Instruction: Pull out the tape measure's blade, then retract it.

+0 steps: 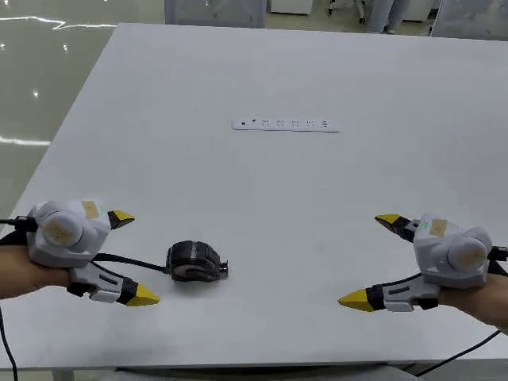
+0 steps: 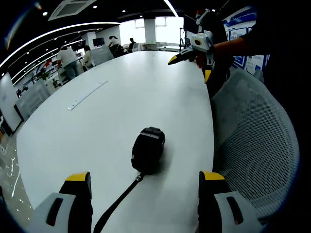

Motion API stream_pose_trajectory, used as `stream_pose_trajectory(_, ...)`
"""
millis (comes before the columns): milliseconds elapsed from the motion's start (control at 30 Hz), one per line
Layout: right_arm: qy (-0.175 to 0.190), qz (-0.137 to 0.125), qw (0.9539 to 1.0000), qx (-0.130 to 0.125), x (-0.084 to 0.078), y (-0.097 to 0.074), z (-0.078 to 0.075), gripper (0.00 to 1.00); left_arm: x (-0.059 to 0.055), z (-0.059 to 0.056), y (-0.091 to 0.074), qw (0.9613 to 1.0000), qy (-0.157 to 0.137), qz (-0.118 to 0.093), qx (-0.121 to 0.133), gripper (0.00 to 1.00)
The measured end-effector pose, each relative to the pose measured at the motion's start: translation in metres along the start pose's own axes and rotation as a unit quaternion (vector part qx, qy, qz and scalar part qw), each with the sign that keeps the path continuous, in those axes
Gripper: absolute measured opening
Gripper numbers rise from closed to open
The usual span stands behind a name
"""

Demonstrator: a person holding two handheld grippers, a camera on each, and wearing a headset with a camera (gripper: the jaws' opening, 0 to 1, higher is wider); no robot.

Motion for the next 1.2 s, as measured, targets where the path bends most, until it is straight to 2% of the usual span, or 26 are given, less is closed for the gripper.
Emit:
stream_pose_trajectory(100, -0.016, 0.003, 0.9998, 0.013, 0.006, 0.008, 0.002, 0.99, 0.008, 0.002, 0.008, 0.9986, 0.041, 0.031, -0.006, 0.8)
stream_pose_trajectory(167, -0.02, 0.002, 0.9996, 0.021, 0.008, 0.013, 0.002, 0.98, 0.013, 0.004, 0.015, 0.9975, 0.057, 0.042, -0.005, 0.78)
stream_pose_trajectory(300, -0.022, -0.003, 0.9991, 0.035, 0.016, 0.026, 0.004, 0.97, 0.023, 0.005, 0.027, 0.9972, 0.059, 0.04, -0.021, 0.7)
stream_pose_trajectory(567, -0.044, -0.008, 0.9959, 0.078, 0.031, 0.061, 0.007, 0.85, 0.033, 0.001, 0.055, 0.9928, 0.086, 0.072, -0.043, 0.58)
stream_pose_trajectory(667, -0.054, -0.009, 0.994, 0.095, 0.039, 0.077, 0.01, 0.82, 0.038, 0.004, 0.065, 0.9907, 0.109, 0.071, -0.04, 0.58)
stream_pose_trajectory(767, -0.062, -0.01, 0.9924, 0.106, 0.047, 0.092, 0.012, 0.8, 0.042, 0.002, 0.071, 0.9903, 0.109, 0.072, -0.048, 0.58)
stream_pose_trajectory(833, -0.064, -0.011, 0.9913, 0.114, 0.052, 0.102, 0.013, 0.79, 0.044, 0.001, 0.074, 0.9891, 0.112, 0.078, -0.056, 0.53)
stream_pose_trajectory(967, -0.07, -0.022, 0.989, 0.129, 0.066, 0.113, 0.018, 0.76, 0.046, 0.001, 0.076, 0.9887, 0.117, 0.081, -0.046, 0.45)
stream_pose_trajectory(1067, -0.077, -0.019, 0.9872, 0.138, 0.07, 0.123, 0.021, 0.75, 0.041, 0.004, 0.081, 0.986, 0.128, 0.1, -0.04, 0.35)
stream_pose_trajectory(1100, -0.08, -0.016, 0.9864, 0.142, 0.071, 0.127, 0.022, 0.74, 0.039, 0.003, 0.083, 0.986, 0.116, 0.11, -0.046, 0.33)
stream_pose_trajectory(1200, -0.078, -0.01, 0.9858, 0.149, 0.07, 0.136, 0.024, 0.72, 0.039, 0.003, 0.083, 0.9869, 0.117, 0.103, -0.043, 0.31)
Point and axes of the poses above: the centre of the closed fingertips' face, and the gripper's own axes: y roughly forward along the fingers, z roughly to its left, x roughly out of its top, the point moved 10 cm from there along -y, roughly backward along the fingers, and after that the axes turned 11 degrees about -y, right-handed, at the moved point
